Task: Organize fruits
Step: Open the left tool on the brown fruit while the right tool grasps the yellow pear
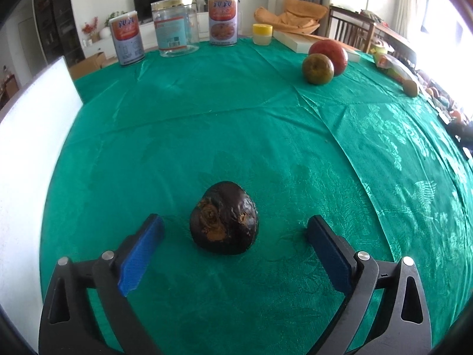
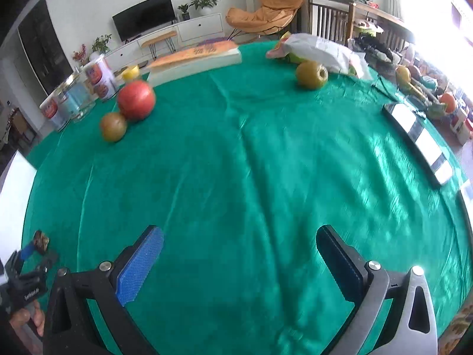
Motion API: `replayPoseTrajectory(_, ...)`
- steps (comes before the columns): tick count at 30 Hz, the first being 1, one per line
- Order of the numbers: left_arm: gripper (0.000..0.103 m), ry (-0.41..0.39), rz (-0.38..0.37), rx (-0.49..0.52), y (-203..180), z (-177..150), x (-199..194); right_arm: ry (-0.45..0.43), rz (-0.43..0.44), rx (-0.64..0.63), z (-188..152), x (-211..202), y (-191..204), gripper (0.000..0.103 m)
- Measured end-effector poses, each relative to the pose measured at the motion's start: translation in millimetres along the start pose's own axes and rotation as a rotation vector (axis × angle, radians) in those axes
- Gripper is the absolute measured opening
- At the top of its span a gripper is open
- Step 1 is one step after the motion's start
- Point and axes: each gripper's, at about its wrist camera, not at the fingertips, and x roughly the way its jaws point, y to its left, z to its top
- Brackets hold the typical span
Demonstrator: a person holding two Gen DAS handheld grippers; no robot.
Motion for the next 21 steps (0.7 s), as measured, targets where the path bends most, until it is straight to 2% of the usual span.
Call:
replayPoseTrajectory(1, 0.099, 0.000, 0.000, 0.000, 0, 0, 0, -0.005, -0.006, 0.020, 24, 11, -13, 0.100)
replayPoseTrajectory(3, 0.100, 0.001, 0.003, 0.000, -1, 0, 1, -0.001, -0.034, 0.059, 70, 36, -34, 0.090)
replayPoseTrajectory(5, 0.100, 0.003, 0.003, 0.001, 0, 1, 2, 0.012, -0.049, 0.108, 109, 59, -53, 0.086)
replayPoseTrajectory(9, 0.101, 0.003, 0.005, 0.001, -1, 1, 2, 0.051, -0.075, 0.193, 157, 99, -80, 0.080)
replayPoseTrajectory(11, 0.101, 0.003, 0.005, 0.001, -1, 1, 2, 0.084, -0.073, 0.221, 165, 114, -88, 0.079)
replayPoseTrajectory(12, 0.101, 0.003, 0.005, 0.001, -1, 1, 2, 0.117, -0.059, 0.225, 165, 122, -90, 0.071)
replayPoseTrajectory(13, 0.101, 0.003, 0.005, 0.001, -1, 1, 2, 0.130, -0.002, 0.235, 165, 126, -92, 0.065)
replayPoseTrajectory(14, 0.101, 0.003, 0.005, 0.001, -1, 1, 2, 0.134, 0.040, 0.245, 161, 125, -91, 0.052)
replayPoseTrajectory(18, 0.101, 0.003, 0.005, 0.001, -1, 1, 2, 0.164, 0.033, 0.163, 142, 110, -73, 0.052)
replayPoseTrajectory(21, 0.101, 0.003, 0.005, 0.001, -1, 1, 2, 0.155, 0.121, 0.150, 112, 83, -52, 0.052)
